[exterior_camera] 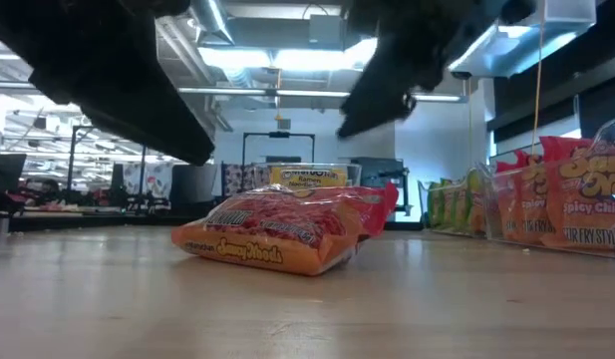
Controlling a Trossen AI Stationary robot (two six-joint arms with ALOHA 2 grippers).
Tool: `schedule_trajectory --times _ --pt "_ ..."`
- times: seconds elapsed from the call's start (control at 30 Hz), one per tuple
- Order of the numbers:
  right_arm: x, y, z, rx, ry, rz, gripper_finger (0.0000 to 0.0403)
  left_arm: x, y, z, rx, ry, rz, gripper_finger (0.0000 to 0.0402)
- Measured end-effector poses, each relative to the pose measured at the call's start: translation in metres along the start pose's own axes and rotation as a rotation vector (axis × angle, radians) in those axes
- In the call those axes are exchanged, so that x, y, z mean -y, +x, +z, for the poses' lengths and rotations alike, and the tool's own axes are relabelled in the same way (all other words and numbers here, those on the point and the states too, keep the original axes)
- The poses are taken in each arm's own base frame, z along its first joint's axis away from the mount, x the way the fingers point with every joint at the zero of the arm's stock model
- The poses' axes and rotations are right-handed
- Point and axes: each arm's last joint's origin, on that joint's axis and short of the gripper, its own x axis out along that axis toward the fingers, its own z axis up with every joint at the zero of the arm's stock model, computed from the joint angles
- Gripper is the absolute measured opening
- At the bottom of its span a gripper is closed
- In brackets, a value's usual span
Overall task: Sort Maruchan noodles
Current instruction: Put the orange noodle pack into the bottom right transparent bin
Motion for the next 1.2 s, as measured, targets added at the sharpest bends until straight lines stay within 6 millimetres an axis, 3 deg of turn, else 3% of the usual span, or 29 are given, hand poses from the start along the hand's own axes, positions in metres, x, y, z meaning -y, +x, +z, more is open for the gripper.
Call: schedule_trajectory --times 0.3,0.53,0.97,1.2 --pt "0.034 0.053 -0.015 -0.092 0.254 0.084 0.0345 0.006 0.024 -0.023 -0.014 0.072 0.021 0.0133" --pt "0.039 0.081 -0.027 -0.116 0.348 0.166 0.0366 0.006 0.043 -0.036 -0.023 0.076 0.044 0.0133" --pt "0.031 0.083 -0.02 -0.142 0.43 0.402 0.0354 0.005 0.056 -0.043 -0.041 0.064 0.049 0.0133" --pt "0.026 0.086 -0.024 -0.149 0.462 0.317 0.0353 0.005 0.056 -0.043 -0.037 0.06 0.046 0.0133"
